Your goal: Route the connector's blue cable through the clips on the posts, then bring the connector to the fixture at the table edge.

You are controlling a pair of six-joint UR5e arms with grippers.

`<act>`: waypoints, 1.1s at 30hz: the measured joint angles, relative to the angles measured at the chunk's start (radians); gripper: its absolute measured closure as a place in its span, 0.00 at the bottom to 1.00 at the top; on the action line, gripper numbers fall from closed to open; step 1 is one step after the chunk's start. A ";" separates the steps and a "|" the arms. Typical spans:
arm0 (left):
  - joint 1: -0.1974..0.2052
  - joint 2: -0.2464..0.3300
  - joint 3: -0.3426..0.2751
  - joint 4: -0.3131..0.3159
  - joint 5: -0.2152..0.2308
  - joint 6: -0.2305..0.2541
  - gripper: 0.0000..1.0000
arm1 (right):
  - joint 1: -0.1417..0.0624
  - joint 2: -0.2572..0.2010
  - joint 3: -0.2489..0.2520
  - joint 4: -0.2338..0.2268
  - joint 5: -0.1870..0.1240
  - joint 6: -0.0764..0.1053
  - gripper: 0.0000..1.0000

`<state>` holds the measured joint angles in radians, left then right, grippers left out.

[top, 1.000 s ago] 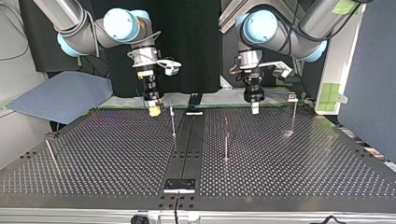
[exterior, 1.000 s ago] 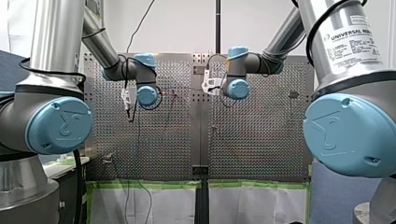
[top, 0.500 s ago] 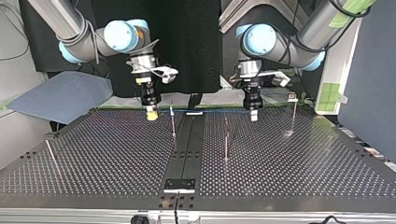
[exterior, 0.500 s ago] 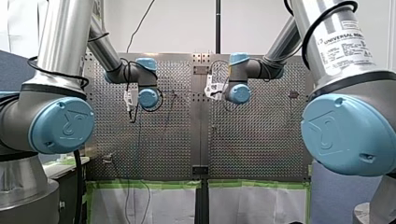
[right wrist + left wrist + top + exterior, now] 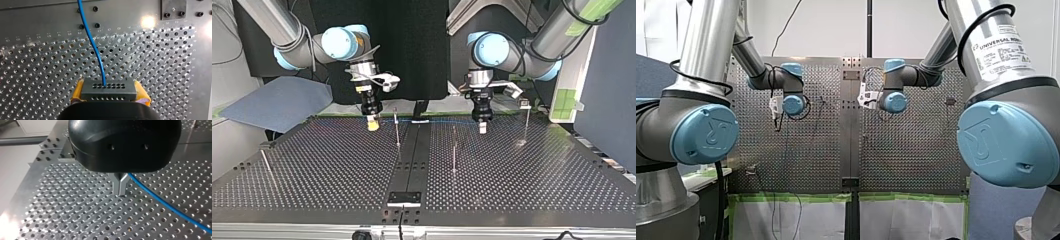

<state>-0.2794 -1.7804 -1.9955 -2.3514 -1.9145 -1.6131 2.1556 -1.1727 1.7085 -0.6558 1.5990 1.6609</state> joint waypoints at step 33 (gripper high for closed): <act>0.025 -0.057 0.063 -0.012 0.059 -0.034 1.00 | -0.025 0.007 0.000 -0.008 -0.021 0.010 1.00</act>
<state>-0.2546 -1.8378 -1.9321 -2.3637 -1.8555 -1.6469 2.1307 -1.1657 1.7084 -0.6637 1.5783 1.6708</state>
